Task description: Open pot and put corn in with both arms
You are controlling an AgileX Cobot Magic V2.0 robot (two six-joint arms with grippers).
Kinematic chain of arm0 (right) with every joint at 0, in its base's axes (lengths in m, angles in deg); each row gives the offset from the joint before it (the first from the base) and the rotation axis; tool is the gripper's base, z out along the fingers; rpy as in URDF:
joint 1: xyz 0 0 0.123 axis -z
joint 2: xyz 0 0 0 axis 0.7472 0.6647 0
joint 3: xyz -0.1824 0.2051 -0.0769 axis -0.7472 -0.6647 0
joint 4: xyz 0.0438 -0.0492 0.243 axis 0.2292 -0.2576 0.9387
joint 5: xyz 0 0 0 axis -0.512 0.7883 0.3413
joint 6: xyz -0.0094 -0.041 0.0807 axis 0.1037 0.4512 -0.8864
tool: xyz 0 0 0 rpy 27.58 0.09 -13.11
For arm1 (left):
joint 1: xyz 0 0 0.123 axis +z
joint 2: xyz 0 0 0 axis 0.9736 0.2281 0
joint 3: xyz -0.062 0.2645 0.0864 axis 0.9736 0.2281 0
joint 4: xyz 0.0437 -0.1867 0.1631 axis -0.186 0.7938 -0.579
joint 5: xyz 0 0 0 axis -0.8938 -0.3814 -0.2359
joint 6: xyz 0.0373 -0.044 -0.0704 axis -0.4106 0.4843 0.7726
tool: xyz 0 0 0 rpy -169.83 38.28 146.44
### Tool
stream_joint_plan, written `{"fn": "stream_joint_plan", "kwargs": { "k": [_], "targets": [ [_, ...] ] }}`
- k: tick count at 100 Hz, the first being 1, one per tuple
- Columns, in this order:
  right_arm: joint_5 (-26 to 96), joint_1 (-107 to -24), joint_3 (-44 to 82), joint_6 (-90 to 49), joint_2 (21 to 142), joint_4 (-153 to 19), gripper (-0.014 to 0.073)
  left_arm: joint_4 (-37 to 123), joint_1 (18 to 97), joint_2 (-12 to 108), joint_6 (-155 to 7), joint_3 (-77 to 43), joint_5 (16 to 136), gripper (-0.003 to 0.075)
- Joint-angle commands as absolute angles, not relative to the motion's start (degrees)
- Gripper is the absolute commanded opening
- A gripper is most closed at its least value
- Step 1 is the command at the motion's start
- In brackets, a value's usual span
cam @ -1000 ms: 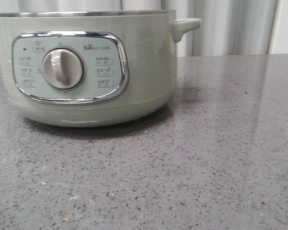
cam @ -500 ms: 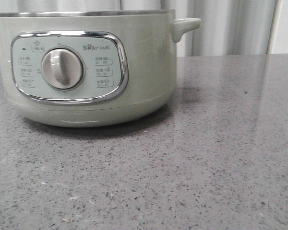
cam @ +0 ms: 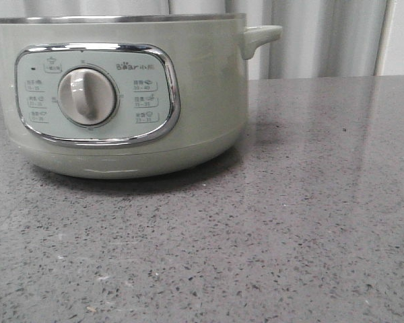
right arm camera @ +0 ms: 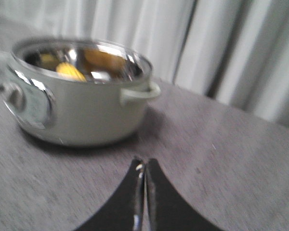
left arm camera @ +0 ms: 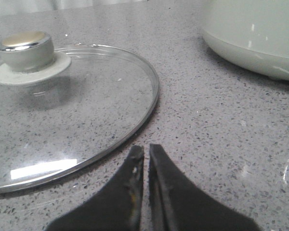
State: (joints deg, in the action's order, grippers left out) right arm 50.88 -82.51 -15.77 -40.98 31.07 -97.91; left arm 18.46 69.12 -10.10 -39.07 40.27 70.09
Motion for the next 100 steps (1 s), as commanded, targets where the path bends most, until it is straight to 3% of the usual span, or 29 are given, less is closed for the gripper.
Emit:
{"fn": "stream_joint_plan", "kwargs": {
  "k": [1, 48, 66, 75, 100],
  "targets": [
    [48.47, -80.33, -16.64, -40.63, 31.87, -101.52, -0.0066, 19.19, 68.79, -12.03, -38.61, 40.70, 72.03, -0.0020],
    [27.02, -52.74, -37.04, -40.63, 31.51, -82.53, -0.0066, 19.19, 68.79, -12.03, -38.61, 40.70, 72.03, -0.0020],
    [27.53, -50.05, -43.44, -40.63, 26.16, -82.49, -0.0066, 19.19, 68.79, -12.03, -38.61, 40.70, 72.03, -0.0020],
    [36.97, -49.94, -43.13, -40.63, 21.21, -82.49, -0.0066, 19.19, 68.79, -12.03, -38.61, 40.70, 72.03, -0.0020],
    [39.49, -49.96, -43.23, -40.63, 21.64, -82.49, -0.0066, 19.19, 68.79, -12.03, -38.61, 40.70, 72.03, -0.0020]
  ]
}}
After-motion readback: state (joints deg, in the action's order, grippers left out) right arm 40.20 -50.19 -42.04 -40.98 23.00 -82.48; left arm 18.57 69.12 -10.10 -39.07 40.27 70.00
